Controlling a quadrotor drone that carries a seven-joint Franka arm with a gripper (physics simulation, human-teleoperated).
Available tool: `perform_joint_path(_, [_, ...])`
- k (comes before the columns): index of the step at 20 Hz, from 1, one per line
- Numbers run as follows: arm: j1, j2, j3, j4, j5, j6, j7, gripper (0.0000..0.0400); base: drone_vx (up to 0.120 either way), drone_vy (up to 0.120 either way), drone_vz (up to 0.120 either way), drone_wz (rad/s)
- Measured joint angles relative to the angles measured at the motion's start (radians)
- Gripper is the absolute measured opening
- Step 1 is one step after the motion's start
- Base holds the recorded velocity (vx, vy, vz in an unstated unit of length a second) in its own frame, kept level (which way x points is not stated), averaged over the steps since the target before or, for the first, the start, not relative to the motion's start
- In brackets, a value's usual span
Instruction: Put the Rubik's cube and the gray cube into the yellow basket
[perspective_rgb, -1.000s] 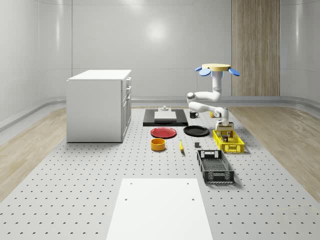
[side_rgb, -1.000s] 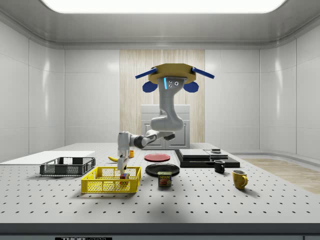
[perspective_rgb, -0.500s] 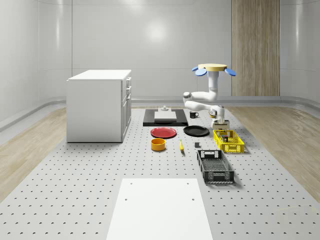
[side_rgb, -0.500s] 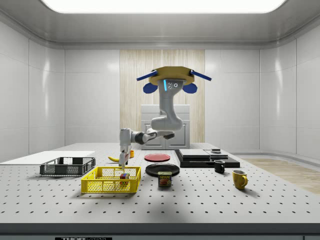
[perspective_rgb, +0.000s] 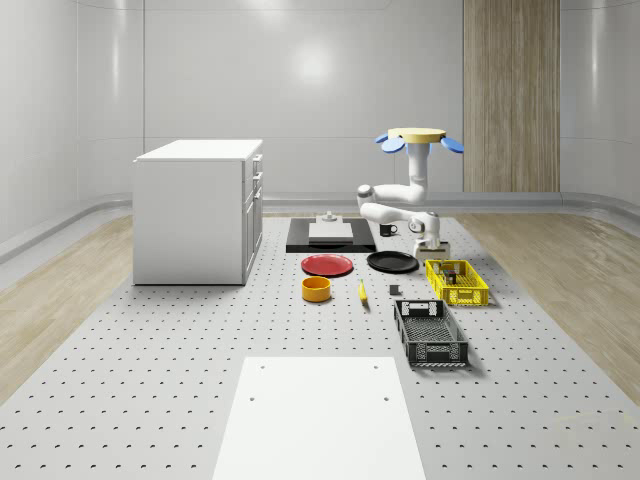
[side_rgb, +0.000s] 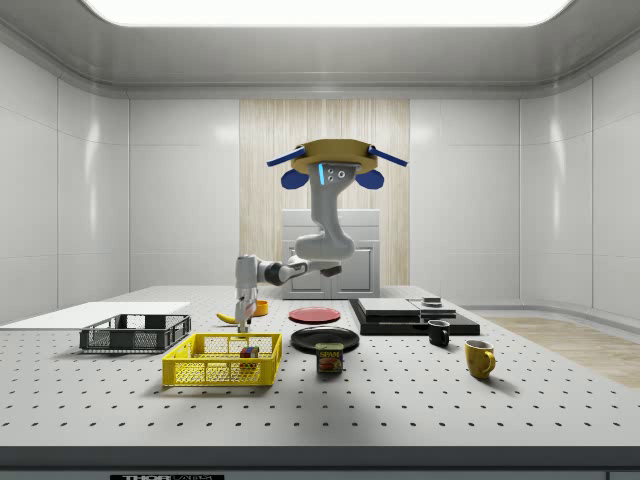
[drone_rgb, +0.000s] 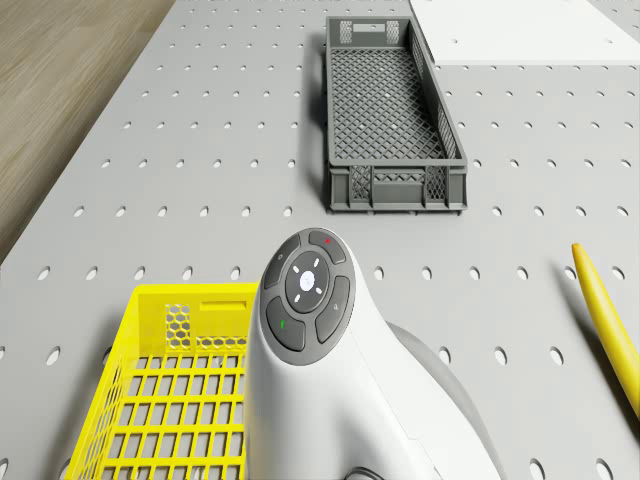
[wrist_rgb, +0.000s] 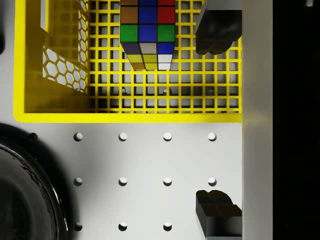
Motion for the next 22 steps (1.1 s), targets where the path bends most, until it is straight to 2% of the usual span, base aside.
perform_joint_path(2, [0.000, 0.000, 0.000, 0.000, 0.000, 0.000, 0.000, 0.0400, 0.080, -0.120, 0.000, 0.000])
perform_joint_path(6, [0.000, 0.000, 0.001, 0.000, 0.000, 0.000, 0.000, 0.0400, 0.000, -0.120, 0.000, 0.000])
perform_joint_path(12, [0.000, 0.000, 0.001, 0.000, 0.001, -0.001, 0.000, 0.0400, 0.120, -0.120, 0.000, 0.000])
perform_joint_path(22, [0.000, 0.000, 0.001, 0.000, 0.000, -0.001, 0.000, 0.0400, 0.004, -0.120, 0.000, 0.000])
